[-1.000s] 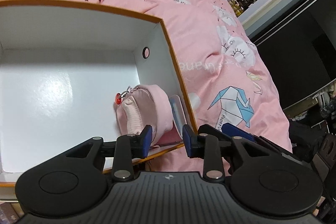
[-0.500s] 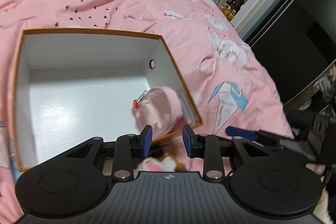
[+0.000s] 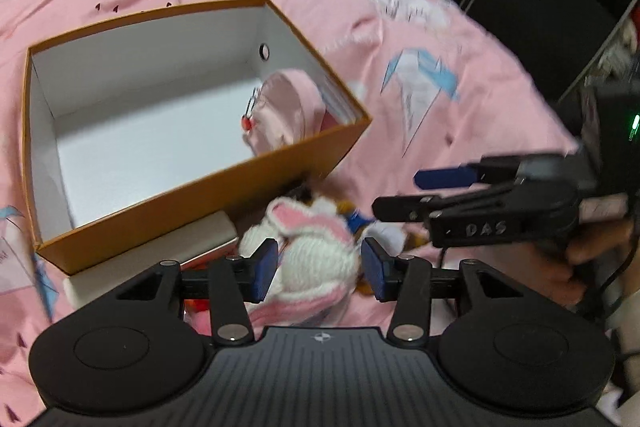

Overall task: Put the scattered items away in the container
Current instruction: 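Grasp the white crocheted bunny with the left gripper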

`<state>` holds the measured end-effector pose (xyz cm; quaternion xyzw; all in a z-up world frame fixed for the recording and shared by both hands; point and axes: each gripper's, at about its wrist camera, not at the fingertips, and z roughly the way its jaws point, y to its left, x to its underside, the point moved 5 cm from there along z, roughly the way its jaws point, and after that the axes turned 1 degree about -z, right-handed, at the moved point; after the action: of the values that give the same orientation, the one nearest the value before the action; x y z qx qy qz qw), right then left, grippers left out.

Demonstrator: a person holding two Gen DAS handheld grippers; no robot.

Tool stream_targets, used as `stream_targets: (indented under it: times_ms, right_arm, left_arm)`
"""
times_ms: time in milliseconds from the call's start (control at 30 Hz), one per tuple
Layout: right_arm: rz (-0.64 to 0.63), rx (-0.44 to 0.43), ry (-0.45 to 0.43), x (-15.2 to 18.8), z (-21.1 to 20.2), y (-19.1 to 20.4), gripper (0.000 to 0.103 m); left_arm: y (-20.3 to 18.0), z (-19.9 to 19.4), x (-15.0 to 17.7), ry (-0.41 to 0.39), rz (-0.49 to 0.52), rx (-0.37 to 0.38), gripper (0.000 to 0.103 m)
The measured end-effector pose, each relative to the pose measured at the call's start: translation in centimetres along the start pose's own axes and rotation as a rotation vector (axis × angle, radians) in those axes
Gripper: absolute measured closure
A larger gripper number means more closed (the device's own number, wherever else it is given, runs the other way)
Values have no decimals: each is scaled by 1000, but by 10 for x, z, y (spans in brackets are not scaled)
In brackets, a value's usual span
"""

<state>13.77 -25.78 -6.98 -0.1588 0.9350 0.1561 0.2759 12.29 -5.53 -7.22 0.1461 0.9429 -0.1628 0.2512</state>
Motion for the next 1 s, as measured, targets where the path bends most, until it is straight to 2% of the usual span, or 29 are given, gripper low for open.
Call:
stream_targets:
  times_ms: [267, 367, 700, 867, 1000]
  right_arm:
    - [-33, 11, 60, 12, 13, 9, 33]
    - [-45, 14, 67, 13, 16, 11, 31]
    - [-65, 9, 102, 11, 33, 14, 31]
    - [-43, -1, 129, 13, 46, 10, 32]
    - [-16, -51, 142, 13, 47, 9, 54]
  left_arm:
    - [-29, 21, 20, 46, 246, -108, 43]
    - [-32, 29, 24, 62, 283, -125, 43]
    - [-23, 52, 24, 81, 248, -104, 43]
    - [-14, 56, 23, 70, 187, -71, 44]
    - [-8, 51, 21, 37, 145, -45, 50]
